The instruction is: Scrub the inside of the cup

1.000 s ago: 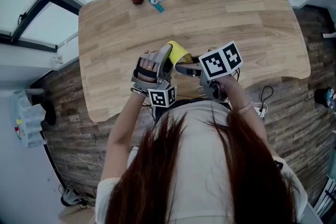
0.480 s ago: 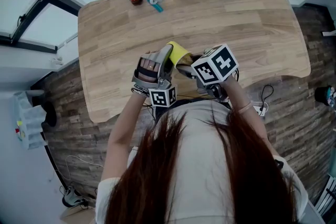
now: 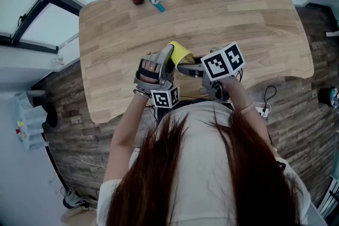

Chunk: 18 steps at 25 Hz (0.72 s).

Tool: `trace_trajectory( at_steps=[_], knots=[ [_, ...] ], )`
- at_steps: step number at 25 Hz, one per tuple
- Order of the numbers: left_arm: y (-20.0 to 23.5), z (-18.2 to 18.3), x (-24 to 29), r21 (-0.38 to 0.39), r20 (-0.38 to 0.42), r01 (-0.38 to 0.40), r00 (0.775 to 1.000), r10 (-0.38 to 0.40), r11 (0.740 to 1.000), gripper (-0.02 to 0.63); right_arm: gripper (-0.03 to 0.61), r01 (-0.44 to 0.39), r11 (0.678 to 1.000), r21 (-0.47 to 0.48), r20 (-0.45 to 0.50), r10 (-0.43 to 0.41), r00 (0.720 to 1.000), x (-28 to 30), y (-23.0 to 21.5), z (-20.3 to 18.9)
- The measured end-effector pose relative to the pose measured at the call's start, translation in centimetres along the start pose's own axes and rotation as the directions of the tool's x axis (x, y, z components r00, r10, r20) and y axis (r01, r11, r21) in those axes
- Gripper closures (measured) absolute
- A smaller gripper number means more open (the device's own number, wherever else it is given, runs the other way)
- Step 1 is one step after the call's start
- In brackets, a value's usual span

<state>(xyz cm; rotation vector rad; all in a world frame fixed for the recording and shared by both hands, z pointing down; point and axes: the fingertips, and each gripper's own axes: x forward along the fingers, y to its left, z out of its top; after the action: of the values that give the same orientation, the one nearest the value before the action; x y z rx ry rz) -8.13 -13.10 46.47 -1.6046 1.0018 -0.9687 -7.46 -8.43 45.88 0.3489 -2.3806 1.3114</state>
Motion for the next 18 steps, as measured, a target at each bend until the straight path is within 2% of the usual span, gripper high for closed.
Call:
trace_trajectory(
  at_steps=[18],
  knots=[
    [-0.02, -0.62, 0.10, -0.004, -0.011, -0.009, 1.000, 0.009, 1.000, 0.371, 0.451, -0.054, 0.996, 0.073, 0.024, 0.052, 0.998, 0.03, 0.21, 0.03]
  ],
)
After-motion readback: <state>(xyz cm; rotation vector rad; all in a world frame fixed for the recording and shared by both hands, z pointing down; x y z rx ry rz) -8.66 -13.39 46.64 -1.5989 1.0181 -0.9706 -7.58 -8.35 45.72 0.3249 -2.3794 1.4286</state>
